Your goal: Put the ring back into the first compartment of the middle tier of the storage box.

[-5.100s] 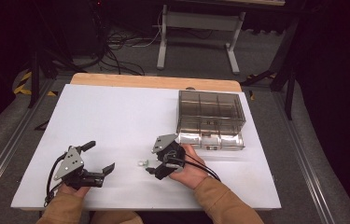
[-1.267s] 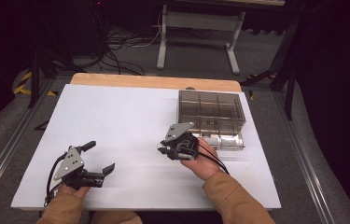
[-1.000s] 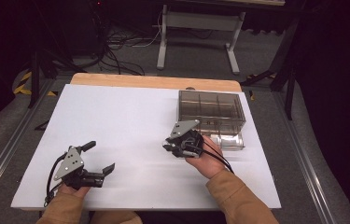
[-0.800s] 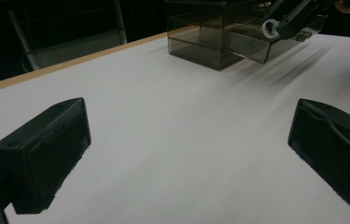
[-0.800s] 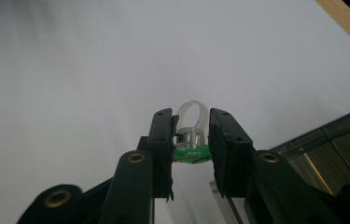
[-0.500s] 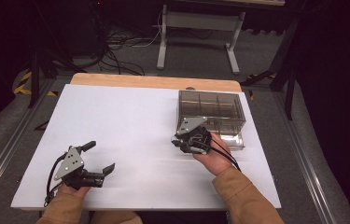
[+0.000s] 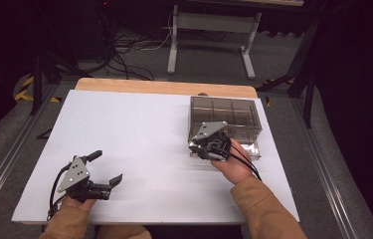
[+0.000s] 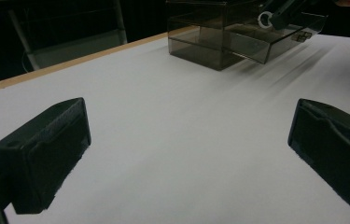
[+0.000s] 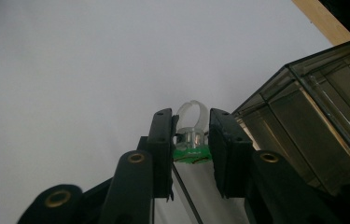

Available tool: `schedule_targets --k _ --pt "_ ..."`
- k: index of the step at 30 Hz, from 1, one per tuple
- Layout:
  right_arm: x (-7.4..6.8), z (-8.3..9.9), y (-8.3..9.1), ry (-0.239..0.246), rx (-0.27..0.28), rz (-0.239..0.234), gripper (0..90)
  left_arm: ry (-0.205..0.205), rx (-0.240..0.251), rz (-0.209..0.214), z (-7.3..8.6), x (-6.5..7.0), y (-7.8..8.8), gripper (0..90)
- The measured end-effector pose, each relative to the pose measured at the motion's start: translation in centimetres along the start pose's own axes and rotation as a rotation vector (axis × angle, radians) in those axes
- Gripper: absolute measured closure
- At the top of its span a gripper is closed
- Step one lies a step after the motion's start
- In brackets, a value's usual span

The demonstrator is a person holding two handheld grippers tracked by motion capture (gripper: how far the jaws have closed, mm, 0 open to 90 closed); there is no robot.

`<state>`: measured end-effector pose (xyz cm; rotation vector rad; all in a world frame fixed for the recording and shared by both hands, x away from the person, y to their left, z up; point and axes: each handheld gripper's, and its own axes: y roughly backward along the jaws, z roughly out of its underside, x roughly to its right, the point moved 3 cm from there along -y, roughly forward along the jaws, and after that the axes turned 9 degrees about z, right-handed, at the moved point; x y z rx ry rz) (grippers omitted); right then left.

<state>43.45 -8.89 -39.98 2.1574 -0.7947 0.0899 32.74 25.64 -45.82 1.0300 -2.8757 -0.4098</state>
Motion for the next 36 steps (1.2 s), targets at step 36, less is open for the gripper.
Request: schedule_targets --k 36 --pt "2.9 2.3 -0.7 -0.056 -0.068 0.043 71.2 0.001 0.000 -0.003 0.0 0.0 0.0 0.2"
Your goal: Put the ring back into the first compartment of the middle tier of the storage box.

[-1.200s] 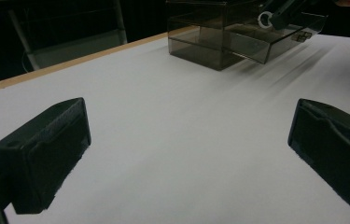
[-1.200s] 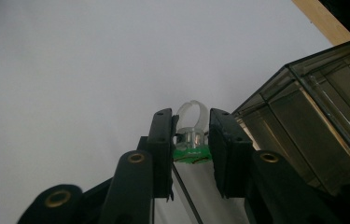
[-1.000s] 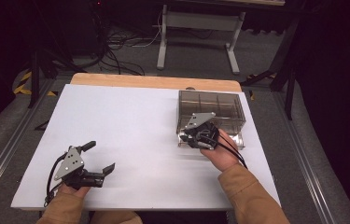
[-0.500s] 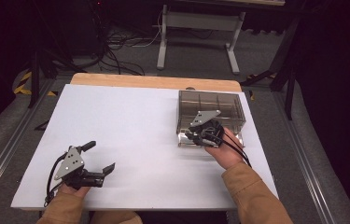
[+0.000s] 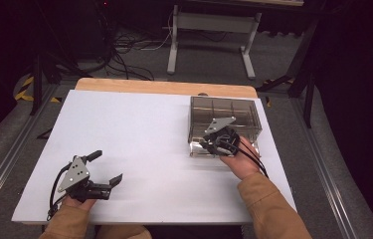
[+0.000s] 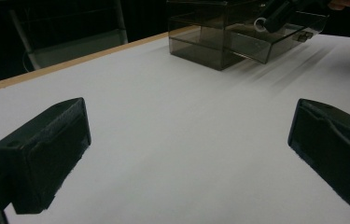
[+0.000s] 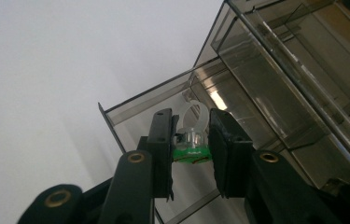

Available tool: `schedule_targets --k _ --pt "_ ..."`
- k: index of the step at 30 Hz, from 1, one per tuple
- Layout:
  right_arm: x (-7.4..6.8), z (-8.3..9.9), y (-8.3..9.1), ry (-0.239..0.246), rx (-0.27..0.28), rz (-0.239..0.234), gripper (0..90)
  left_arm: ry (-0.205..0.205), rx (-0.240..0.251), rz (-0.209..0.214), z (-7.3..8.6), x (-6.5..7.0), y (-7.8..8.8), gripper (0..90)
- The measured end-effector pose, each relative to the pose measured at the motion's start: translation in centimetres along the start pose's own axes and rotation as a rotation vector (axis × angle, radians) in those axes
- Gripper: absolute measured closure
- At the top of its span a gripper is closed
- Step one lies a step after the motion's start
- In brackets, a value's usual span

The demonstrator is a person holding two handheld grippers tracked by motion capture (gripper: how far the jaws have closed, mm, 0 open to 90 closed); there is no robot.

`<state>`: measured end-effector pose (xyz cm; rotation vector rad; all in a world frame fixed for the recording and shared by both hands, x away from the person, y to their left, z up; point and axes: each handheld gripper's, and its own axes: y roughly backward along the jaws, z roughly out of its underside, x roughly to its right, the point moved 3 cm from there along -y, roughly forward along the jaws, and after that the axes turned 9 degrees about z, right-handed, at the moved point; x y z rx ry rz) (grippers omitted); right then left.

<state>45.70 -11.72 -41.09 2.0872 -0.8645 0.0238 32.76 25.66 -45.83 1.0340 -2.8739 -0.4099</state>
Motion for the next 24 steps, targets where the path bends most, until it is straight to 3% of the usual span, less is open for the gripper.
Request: schedule_targets --k 24 --pt "0.2 0.6 -1.7 -0.010 -0.066 -0.024 70.8 0.000 0.000 0.001 0.0 0.0 0.0 0.2"
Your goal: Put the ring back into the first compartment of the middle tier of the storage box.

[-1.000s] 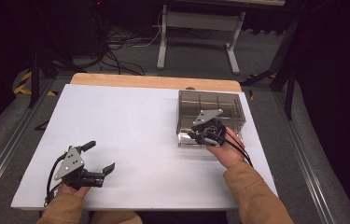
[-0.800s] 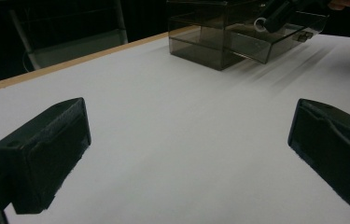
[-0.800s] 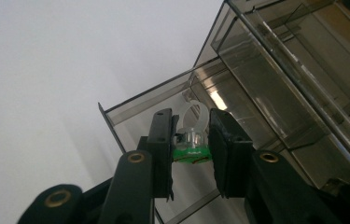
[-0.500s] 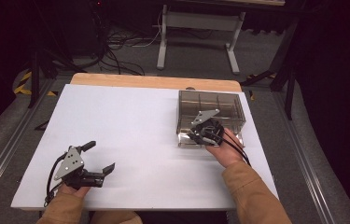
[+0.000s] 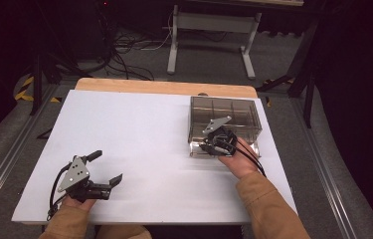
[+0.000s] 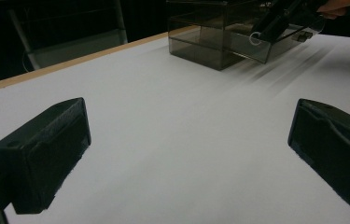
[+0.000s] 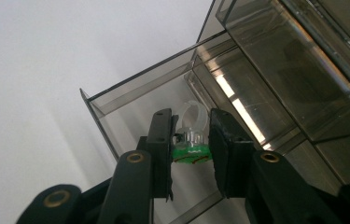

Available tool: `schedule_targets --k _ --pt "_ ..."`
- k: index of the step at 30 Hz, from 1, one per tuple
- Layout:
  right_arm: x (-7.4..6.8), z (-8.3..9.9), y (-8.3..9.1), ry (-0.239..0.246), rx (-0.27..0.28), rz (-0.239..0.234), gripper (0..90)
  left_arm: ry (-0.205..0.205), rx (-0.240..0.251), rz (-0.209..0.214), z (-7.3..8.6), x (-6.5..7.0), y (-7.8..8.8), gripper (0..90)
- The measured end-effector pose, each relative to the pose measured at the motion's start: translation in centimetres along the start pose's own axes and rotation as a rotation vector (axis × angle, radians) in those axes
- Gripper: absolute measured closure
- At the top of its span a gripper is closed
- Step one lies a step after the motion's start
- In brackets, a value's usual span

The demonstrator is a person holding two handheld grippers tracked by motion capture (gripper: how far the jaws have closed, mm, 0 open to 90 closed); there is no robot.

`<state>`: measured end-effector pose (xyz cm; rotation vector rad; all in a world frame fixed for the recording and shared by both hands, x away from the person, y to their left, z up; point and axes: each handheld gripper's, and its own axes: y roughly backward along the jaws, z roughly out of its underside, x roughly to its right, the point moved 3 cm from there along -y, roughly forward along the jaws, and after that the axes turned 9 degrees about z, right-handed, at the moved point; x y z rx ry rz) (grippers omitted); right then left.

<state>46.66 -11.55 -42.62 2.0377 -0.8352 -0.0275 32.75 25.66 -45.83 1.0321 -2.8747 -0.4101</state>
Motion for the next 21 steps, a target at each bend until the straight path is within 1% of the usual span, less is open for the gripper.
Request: schedule_targets --k 5,12,16,18,19,21 --pt "-0.05 0.05 -0.08 -0.008 -0.005 -0.006 69.5 -0.001 0.002 0.001 0.00 -0.01 -0.03 0.2" --pt "-0.04 0.05 -0.08 -0.007 -0.007 -0.006 67.2 -0.002 0.002 0.000 -0.01 -0.01 -0.03 0.2" --pt "-0.05 0.01 0.05 -0.011 -0.001 -0.009 65.9 -0.002 0.002 0.000 -0.01 -0.01 -0.02 0.2" --pt "-0.06 -0.04 0.22 -0.008 0.006 -0.009 65.7 -0.002 0.002 0.000 -0.01 -0.01 -0.02 0.2" --pt "-0.12 -0.12 0.43 -0.008 0.020 -0.016 65.6 -0.002 0.002 0.000 -0.01 -0.01 -0.03 0.2" --pt "-0.11 -0.15 0.58 -0.006 0.022 -0.016 65.6 -0.002 0.002 0.000 -0.01 -0.01 -0.03 0.2"
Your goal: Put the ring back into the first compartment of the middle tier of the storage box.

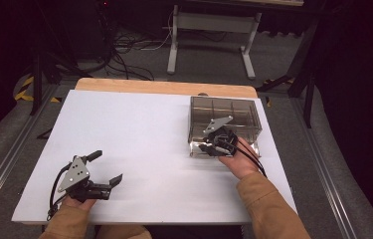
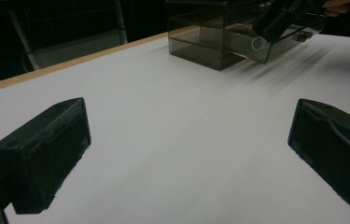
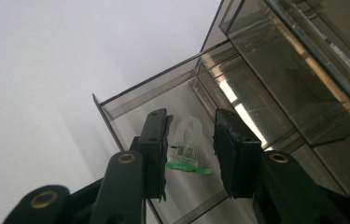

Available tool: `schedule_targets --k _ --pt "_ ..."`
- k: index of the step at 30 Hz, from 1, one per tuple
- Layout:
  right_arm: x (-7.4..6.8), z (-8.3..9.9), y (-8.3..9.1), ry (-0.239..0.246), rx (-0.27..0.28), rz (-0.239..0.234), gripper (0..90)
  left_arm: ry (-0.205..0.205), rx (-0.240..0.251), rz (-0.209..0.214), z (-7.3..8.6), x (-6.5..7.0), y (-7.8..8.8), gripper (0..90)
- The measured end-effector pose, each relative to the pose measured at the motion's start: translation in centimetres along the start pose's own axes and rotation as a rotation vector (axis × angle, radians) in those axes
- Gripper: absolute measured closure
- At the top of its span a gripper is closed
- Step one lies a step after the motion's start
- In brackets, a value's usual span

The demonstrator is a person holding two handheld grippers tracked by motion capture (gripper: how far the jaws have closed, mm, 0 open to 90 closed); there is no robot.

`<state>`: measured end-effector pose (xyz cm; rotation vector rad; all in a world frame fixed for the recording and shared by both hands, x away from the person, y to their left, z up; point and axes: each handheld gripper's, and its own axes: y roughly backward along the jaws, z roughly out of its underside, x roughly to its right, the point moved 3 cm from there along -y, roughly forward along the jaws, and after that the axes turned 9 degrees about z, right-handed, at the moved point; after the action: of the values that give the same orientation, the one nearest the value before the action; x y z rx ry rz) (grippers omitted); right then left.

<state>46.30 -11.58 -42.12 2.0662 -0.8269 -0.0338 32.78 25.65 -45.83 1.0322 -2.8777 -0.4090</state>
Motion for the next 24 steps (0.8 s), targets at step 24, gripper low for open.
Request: schedule_targets --k 24 --pt "-0.4 -0.1 4.0 0.022 0.088 -0.027 90.0 0.001 0.001 -0.001 0.0 0.0 0.0 0.2"
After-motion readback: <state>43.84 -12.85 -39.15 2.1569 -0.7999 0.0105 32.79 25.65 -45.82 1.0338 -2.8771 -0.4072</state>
